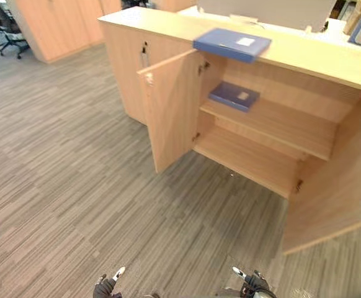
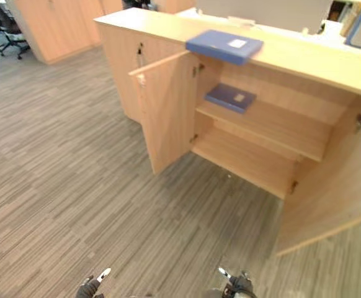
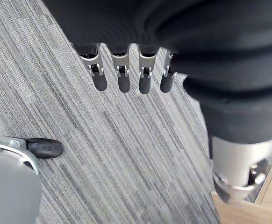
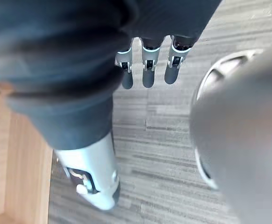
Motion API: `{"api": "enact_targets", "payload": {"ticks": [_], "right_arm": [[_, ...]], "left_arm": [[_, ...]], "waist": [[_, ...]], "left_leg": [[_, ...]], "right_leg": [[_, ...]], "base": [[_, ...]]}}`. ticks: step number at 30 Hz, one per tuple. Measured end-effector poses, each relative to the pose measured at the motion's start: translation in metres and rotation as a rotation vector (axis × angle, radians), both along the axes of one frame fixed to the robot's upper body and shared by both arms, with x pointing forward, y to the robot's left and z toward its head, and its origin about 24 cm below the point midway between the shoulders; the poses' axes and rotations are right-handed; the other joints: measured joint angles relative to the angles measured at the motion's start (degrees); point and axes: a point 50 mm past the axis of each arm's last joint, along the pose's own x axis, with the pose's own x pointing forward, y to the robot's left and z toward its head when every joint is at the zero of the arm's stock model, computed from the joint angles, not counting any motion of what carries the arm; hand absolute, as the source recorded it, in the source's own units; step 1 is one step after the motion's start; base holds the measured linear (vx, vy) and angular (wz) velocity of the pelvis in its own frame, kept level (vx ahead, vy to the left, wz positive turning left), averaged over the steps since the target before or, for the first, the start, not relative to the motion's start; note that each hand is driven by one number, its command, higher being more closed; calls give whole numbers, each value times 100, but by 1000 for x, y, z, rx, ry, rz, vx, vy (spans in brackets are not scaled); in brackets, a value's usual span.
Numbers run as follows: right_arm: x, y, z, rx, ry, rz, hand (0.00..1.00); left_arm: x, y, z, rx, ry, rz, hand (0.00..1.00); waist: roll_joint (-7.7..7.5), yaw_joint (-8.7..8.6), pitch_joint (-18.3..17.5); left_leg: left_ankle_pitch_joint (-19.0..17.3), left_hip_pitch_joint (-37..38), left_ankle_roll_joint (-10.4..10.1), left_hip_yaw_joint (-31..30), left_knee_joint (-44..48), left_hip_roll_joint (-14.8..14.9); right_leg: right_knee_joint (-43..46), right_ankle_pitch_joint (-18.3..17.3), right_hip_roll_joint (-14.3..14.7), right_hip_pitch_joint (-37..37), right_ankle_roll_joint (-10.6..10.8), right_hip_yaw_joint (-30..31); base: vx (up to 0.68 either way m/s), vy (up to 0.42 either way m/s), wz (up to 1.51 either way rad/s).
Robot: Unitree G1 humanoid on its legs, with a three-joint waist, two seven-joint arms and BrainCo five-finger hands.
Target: Walk over to the cabinet, pick up the folder, carry it to the office cabinet, place the folder inside the office cabinet, then close the office cabinet door
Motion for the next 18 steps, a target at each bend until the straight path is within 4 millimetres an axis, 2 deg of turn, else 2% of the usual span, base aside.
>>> {"api": "enact_targets", "payload": {"ticks": [5, 8, 10, 11, 12, 13, 14, 15, 16, 17, 18], "right_arm": [[-11, -3, -2, 4, 16, -55, 0], [-10, 4, -1, 17, -3, -58, 0], [-7, 7, 0, 22, -16, -58, 0], [-7, 6, 1, 20, -21, -58, 0], [-5, 6, 1, 17, -30, -53, 0], [-5, 6, 2, 14, -34, -47, 0], [-5, 5, 2, 10, -33, -37, 0], [-4, 6, 2, 9, -33, -21, 0], [-1, 9, 3, 9, -43, -3, 0], [5, 7, 5, 1, -57, 5, 0], [10, 4, 6, -6, -65, 11, 0]], "left_arm": [[8, -5, 1, -19, -18, -17, 0], [14, -14, 1, -38, -41, -24, 0], [13, -13, 2, -37, -47, -7, 0], [15, -12, 3, -38, -57, 7, 0], [17, -11, 6, -36, -83, 39, 0], [16, -8, 7, -36, -95, 66, 0], [14, -9, 7, -41, -95, 84, 0], [12, -8, 6, -41, -94, 90, 0], [13, -5, 7, -34, -100, 98, 0], [19, -6, 9, -37, -120, 92, 0], [22, -8, 10, -39, -130, 93, 0]], "waist": [[-26, -11, 13], [-33, -15, -56], [-24, -27, -92], [-1, -43, -100], [34, -29, -82], [83, 9, -57], [183, 39, -71], [179, 64, -94], [63, 180, -85], [68, 243, -88], [72, 245, -70]], "left_leg": [[103, 171, -156, -147, -243, 188], [-197, 159, -240, -167, 2, 320], [-939, -270, -353, -105, 1308, 601], [-1185, -539, -356, -110, 1952, 740], [-1432, -1063, -278, -119, 3362, 1063], [-1395, -1301, -233, -126, 4263, 1309], [-1160, -1460, -162, -143, 5147, 1592], [-934, -1544, -148, -143, 5512, 1676], [-384, -1790, -44, -141, 6234, 1726], [-828, -2157, -53, -169, 6651, 1645], [-1139, -2374, -37, -201, 6669, 1534]], "right_leg": [[-251, -56, 260, 306, -35, -276], [-411, -107, 382, 500, -24, -349], [-686, -116, 603, 766, -43, -350], [-732, -115, 690, 846, -46, -354], [-785, -114, 824, 1010, -48, -348], [-819, -115, 940, 1146, -49, -324], [-918, -127, 1098, 1413, -68, -284], [-1015, -139, 1131, 1551, -89, -228], [-1237, -157, 1074, 1785, -115, -56], [-1421, -169, 973, 1862, -116, 251], [-1452, -168, 888, 1852, -116, 327]], "base": [[85, -86, 18], [163, -51, 4], [255, -79, -9], [260, -79, -9], [213, -43, -21], [224, -11, -49], [228, 17, -59], [286, 47, -82], [277, 72, -95], [240, 108, -91], [252, 173, -69]]}}
